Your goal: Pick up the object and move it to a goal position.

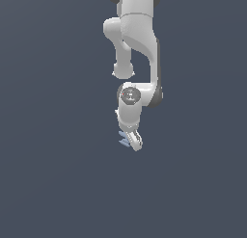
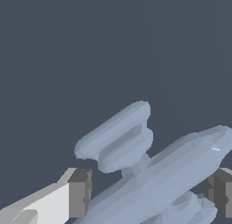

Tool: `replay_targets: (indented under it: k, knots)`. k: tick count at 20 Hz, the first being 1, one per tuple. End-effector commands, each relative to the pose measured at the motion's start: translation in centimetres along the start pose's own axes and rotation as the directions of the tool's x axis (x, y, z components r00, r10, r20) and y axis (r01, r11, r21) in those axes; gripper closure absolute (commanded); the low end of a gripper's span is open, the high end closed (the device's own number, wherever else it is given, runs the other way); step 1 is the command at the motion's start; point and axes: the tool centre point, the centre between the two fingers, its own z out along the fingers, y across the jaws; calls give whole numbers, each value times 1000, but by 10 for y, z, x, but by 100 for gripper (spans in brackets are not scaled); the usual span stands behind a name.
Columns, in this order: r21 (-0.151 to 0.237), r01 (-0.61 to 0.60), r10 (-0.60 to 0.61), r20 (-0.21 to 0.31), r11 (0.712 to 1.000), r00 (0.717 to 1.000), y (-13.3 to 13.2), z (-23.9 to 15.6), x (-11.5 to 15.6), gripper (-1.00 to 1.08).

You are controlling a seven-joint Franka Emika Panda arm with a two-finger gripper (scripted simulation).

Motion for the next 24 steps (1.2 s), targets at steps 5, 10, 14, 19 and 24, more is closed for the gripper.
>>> replay_targets:
  k: [5,10,14,19,24]
  knots:
    - [-1,1,-1,-1,1000,1000,-42,-26,-32,108]
    - [-2,1,-1,-1,1000,1000,-80,-49,-59,108]
    - [-3,1,-1,0,1000,1000,-107,-64,-77,108]
    - [-3,1,-1,0,1000,1000,-129,-77,-92,108]
    - [-3,1,-1,1,1000,1000,-142,-84,-100,108]
